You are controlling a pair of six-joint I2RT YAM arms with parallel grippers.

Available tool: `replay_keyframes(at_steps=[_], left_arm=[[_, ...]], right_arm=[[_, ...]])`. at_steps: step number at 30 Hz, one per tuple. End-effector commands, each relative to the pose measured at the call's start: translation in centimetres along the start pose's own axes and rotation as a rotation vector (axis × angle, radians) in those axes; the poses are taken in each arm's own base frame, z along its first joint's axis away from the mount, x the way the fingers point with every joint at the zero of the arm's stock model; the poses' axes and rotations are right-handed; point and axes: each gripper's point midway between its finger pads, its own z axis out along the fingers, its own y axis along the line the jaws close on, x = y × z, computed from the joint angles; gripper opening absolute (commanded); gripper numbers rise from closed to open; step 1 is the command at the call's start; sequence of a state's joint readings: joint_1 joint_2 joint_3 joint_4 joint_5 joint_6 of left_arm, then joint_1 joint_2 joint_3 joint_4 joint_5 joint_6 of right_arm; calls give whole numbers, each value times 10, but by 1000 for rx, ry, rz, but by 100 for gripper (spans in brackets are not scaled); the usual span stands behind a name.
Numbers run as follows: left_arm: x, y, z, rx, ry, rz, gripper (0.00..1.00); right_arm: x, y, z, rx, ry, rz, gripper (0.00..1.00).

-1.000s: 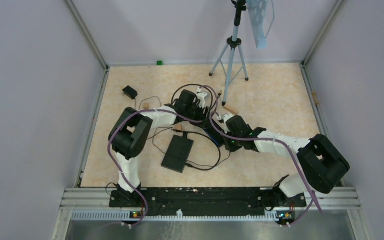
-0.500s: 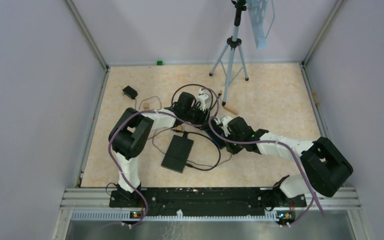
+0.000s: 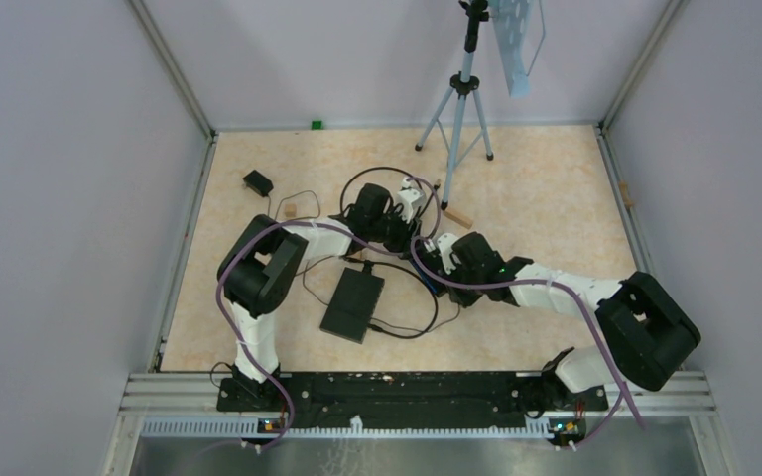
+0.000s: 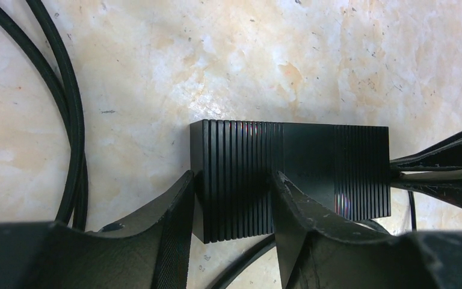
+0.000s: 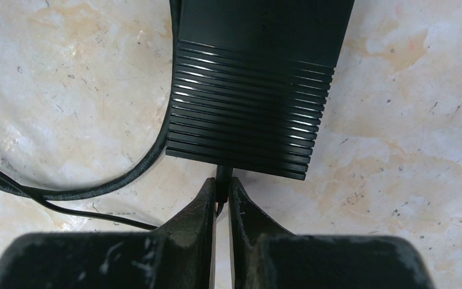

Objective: Insert the plug into the switch port
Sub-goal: Insert the connector into the switch port.

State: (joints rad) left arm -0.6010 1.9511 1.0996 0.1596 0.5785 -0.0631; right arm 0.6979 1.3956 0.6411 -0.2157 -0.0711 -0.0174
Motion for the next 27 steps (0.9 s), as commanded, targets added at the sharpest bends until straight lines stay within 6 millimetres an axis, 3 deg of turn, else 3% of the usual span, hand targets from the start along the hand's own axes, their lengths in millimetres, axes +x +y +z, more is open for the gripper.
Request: replay_keyframes(at_steps=[1, 4, 7, 11, 15, 20, 27], left_arm=[[63, -86, 7, 267, 226, -100, 48], [54, -67, 6, 179, 203, -127, 52], [27, -46, 5, 102, 145, -148, 52], [9, -21, -4, 2, 120, -195, 54], [1, -5, -17, -61, 94, -226, 57], [-15, 5, -41, -126, 32, -241, 61], [-46, 13, -83, -225, -74, -256, 67]], right_arm=[[-136, -5, -20, 16, -469, -74, 0], [-124, -3, -17, 6, -422, -83, 0], [-105, -6, -14, 23, -372, -62, 0], [-89, -17, -17, 90, -334, 4, 21], [-78, -26, -25, 149, -308, 85, 33], [-75, -32, -38, 199, -285, 180, 38], [-90, -30, -55, 204, -347, 432, 38]])
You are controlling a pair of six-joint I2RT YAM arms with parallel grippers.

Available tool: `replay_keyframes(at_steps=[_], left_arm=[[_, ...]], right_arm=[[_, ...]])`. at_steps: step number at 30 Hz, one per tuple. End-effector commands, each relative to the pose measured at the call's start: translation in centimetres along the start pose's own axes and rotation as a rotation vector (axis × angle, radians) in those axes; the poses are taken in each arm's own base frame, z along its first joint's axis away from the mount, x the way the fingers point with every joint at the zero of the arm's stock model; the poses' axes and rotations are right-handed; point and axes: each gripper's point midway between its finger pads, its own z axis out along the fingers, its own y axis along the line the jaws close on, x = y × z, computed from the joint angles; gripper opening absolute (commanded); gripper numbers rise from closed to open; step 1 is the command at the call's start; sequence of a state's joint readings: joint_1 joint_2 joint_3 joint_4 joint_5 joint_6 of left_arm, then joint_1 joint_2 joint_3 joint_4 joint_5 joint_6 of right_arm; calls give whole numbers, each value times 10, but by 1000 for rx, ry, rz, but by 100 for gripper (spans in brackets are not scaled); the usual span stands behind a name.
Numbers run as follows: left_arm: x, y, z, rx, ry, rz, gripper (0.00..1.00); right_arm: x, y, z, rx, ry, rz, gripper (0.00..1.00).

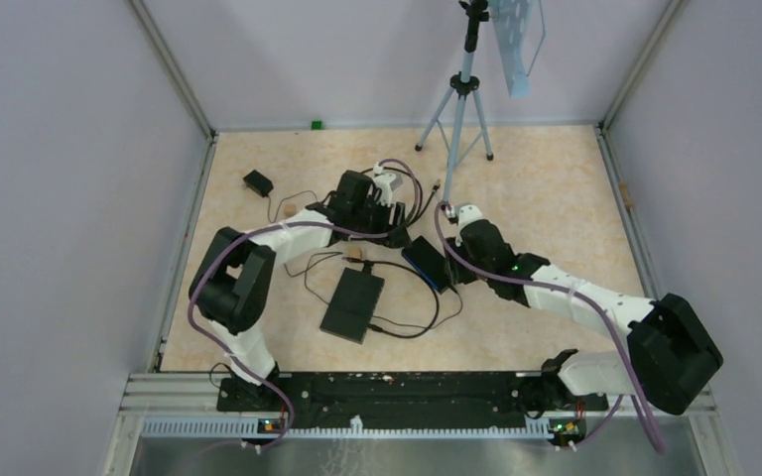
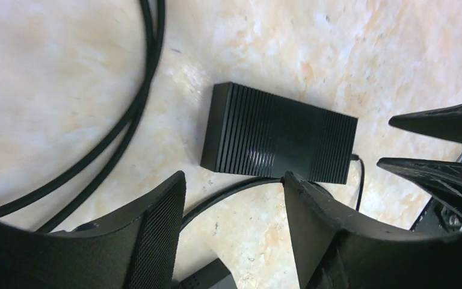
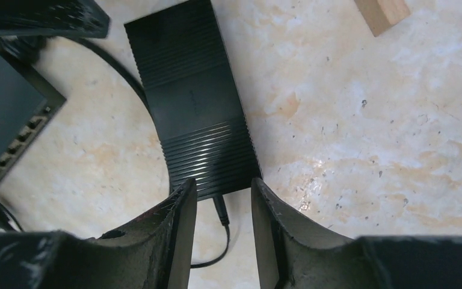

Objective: Insert the plug into the switch port
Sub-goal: Insert the connector into the switch port, then move the switch port to the center of the board.

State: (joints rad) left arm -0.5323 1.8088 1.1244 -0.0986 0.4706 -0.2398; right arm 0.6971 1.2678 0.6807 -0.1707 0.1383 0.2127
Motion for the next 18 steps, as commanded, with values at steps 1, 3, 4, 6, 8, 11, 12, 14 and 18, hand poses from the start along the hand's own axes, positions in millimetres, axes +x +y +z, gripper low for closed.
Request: replay_keyframes(at_steps=[1, 3, 4, 6, 8, 11, 12, 14, 18], left_arm=[[-33, -1, -37, -69, -124, -19, 67], [-35, 6, -49, -117, -149, -47, 68], [-35, 9, -55, -141, -161, -63, 68], [-31, 15, -68, -191, -179, -104, 71], [-28, 16, -85, -220, -213, -125, 76], [-16, 18, -102, -267, -229, -150, 82], [-10, 21, -108, -297, -221, -167, 84], [-2, 25, -118, -342, -220, -185, 88], [2, 31, -131, -403, -238, -203, 97]], right_arm=[[-37, 3, -15, 22, -102, 235, 38], [-37, 6, -16, 18, -101, 313, 39], [-38, 8, -16, 17, -98, 348, 39], [-41, 6, -16, 49, -94, 441, 46], [-43, 6, -15, 69, -81, 505, 49], [-53, 1, -15, 130, -83, 583, 78], [-56, -2, -15, 162, -82, 618, 79], [-61, -7, -15, 220, -87, 703, 79], [-65, -1, -12, 234, -88, 823, 80]])
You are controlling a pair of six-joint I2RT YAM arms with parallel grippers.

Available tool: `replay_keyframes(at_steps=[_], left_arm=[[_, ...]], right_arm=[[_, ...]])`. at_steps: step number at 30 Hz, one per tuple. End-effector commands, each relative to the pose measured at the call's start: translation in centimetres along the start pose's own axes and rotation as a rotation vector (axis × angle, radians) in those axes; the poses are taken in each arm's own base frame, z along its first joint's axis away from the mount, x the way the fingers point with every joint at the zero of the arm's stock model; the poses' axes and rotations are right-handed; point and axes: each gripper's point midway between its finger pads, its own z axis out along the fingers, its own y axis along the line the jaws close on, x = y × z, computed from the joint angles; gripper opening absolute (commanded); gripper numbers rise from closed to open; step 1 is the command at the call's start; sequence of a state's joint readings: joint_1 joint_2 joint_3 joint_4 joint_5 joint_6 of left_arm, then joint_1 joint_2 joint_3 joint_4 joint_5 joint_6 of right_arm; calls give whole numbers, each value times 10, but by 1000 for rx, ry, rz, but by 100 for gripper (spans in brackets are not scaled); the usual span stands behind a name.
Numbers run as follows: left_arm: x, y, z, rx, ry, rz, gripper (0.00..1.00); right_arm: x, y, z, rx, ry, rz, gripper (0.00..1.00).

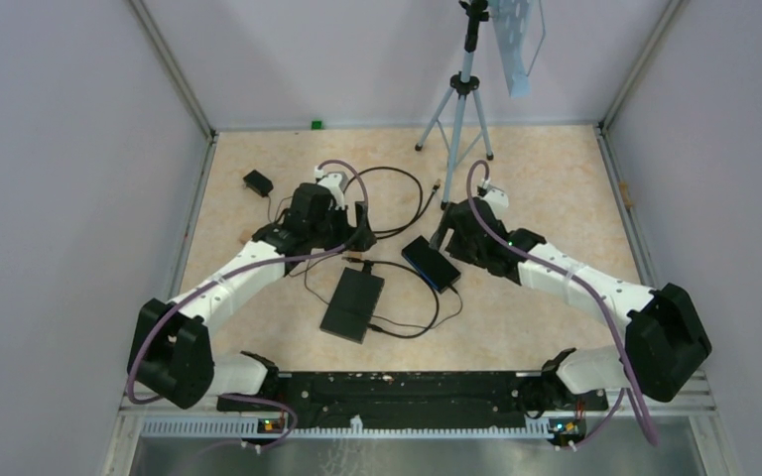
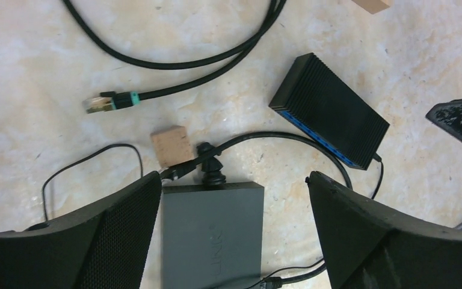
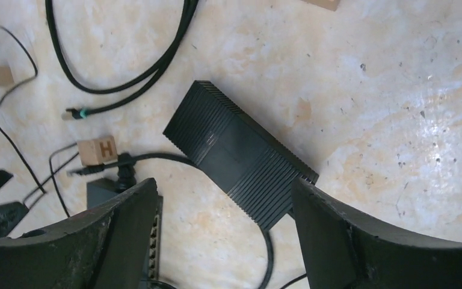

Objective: Insert the plug into the switch port
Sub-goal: Move the switch port to the center of the board.

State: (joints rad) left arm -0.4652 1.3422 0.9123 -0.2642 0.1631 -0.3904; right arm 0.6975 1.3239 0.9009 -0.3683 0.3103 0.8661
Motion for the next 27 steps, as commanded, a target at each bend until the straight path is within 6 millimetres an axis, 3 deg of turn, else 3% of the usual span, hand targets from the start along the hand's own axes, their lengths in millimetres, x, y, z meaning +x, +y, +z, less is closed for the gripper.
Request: replay_keyframes(at_steps=[1, 7, 11, 15, 21, 27], left_arm=[[-3, 16, -13, -93, -45, -32, 98], [-21, -7, -2, 28, -76, 20, 96], [-40, -32, 19, 171, -97, 87, 91], [-51, -63, 46, 338, -61, 140, 81], [-54, -94, 93, 398, -14, 209, 75], [-49, -118, 134, 460, 8, 240, 66]], right_arm=[[-7, 6, -2, 54, -29, 192, 80], [31, 20, -5, 0, 55, 202, 80], [64, 2, -3, 43, 103, 214, 78], [82, -18, 0, 49, 108, 207, 66], [102, -9, 7, -122, 138, 131, 42], [111, -16, 13, -110, 153, 90, 19]])
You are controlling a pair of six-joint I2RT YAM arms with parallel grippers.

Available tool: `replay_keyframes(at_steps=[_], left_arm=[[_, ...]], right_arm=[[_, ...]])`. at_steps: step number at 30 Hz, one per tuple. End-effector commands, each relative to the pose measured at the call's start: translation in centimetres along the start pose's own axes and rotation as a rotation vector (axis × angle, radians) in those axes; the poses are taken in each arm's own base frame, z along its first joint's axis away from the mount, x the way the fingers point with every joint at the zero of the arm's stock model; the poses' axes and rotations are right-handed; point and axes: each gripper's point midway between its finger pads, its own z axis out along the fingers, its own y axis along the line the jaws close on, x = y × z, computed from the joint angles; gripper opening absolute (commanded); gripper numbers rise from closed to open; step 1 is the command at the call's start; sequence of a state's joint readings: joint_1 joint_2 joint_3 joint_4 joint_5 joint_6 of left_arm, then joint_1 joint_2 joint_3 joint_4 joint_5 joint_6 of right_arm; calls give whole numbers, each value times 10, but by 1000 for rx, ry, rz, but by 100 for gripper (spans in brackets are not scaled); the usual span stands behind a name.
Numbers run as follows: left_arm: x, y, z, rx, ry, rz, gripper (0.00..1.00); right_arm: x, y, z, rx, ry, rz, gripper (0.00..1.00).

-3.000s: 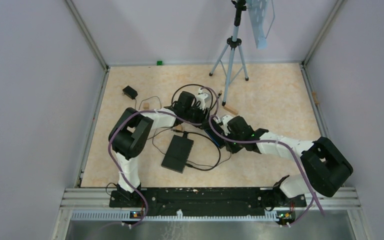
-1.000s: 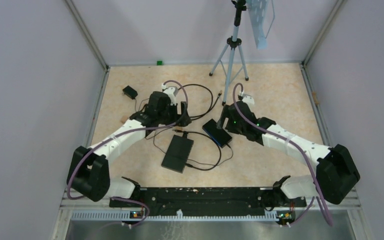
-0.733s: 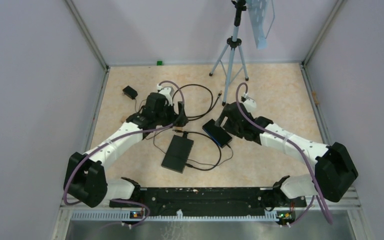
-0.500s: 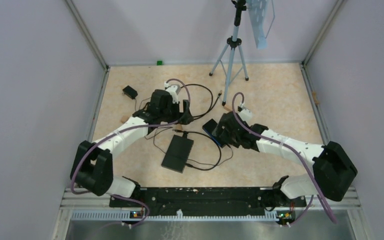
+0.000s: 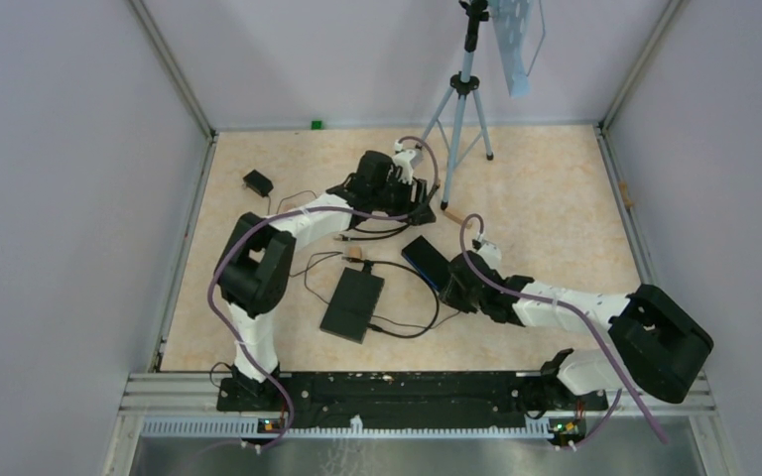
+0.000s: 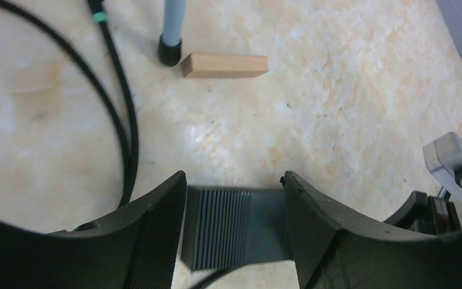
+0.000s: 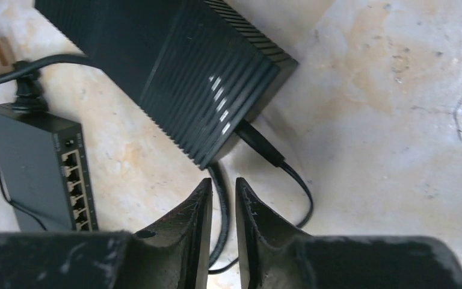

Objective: Insert the plug into the switch port
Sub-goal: Move the switch port to the center of the board.

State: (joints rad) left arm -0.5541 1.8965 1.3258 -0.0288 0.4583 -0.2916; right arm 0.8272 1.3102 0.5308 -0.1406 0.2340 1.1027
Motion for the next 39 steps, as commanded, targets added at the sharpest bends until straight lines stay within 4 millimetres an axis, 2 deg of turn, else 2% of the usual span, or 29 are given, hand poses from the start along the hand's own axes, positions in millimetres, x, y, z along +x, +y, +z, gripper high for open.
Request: replay_keyframes(at_steps=[1, 5, 8, 12, 17, 23, 26, 31, 39], left_arm=[[-12, -16, 31, 92, -19, 70, 64], [-2, -19, 55, 107, 24, 90, 54], [19, -18, 67, 105, 89, 84, 45], [43, -10, 74, 87, 137, 73, 37], [76, 5, 67, 39, 198, 52, 33], [103, 20, 40, -57, 218, 47, 32], [107, 22, 27, -99, 208, 34, 32], [114, 34, 9, -189, 194, -5, 32], [113, 57, -15, -302, 177, -78, 33]], right_arm=[[-8, 25, -1, -98, -34, -33, 17], [-9, 4, 4, -9, -53, -50, 10], [-7, -10, 8, 53, -60, -63, 7], [-5, -19, 15, 96, -54, -71, 5], [-13, -26, 21, 119, -61, -57, 4], [-41, -31, 29, 134, -114, -64, 3], [-54, -20, 39, 94, -122, -119, 3], [-87, 21, 57, 14, -180, -249, 3], [-124, 78, 86, -104, -205, -426, 4]])
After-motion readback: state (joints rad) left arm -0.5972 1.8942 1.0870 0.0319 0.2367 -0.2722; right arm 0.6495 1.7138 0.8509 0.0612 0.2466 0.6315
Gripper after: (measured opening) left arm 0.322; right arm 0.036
